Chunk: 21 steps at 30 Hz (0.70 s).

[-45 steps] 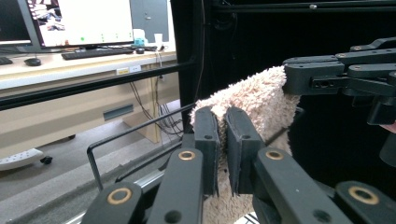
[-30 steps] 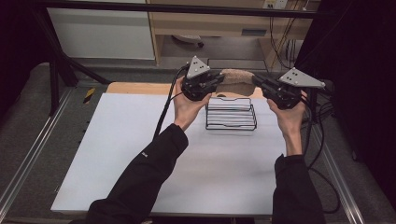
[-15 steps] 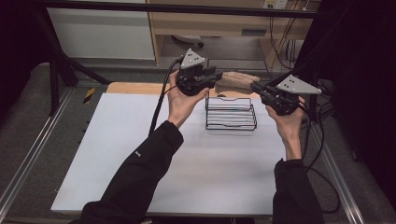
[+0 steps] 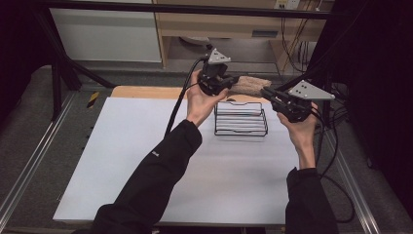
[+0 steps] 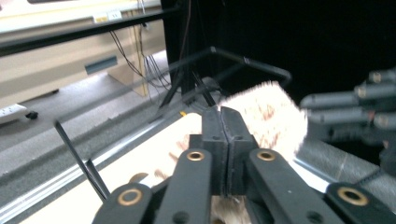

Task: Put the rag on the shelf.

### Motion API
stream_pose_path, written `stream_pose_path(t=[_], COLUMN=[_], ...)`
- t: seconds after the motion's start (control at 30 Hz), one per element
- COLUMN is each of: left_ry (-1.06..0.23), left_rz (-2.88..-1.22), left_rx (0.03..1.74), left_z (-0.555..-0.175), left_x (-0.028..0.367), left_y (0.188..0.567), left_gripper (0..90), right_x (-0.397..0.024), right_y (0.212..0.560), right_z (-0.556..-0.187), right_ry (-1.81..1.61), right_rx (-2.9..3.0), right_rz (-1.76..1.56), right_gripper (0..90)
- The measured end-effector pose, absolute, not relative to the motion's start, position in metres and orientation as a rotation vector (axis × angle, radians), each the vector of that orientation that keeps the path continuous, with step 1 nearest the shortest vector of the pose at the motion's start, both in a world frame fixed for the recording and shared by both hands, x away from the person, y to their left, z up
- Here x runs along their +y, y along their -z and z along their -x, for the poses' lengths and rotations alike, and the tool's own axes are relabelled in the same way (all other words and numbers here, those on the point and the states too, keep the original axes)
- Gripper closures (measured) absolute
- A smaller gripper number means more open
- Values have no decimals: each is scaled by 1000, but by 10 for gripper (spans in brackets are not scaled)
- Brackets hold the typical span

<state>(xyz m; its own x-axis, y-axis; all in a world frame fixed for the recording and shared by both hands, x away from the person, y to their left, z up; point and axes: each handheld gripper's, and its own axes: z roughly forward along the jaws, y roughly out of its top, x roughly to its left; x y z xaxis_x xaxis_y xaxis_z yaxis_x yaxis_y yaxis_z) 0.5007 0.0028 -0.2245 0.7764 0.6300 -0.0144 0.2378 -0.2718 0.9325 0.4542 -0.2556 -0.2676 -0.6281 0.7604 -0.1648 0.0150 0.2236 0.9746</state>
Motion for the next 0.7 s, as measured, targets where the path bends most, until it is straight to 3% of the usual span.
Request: stream_pose_path(t=[0.27, 0.57, 0.7], left_ry=[-434, -455, -467], left_rz=[-1886, -1911, -1913], left_rx=[662, 655, 657], left_z=[-498, -498, -501], left_x=[6, 6, 5], left_y=[244, 258, 263], left_gripper=[899, 898, 898], right_x=[-259, -256, -255], right_y=[264, 270, 282], right_z=[-450, -458, -465], right_ry=[-1531, -1465, -1459], right_rx=[1844, 1889, 1881], right_rz=[-770, -928, -997], right_gripper=[753, 888, 900])
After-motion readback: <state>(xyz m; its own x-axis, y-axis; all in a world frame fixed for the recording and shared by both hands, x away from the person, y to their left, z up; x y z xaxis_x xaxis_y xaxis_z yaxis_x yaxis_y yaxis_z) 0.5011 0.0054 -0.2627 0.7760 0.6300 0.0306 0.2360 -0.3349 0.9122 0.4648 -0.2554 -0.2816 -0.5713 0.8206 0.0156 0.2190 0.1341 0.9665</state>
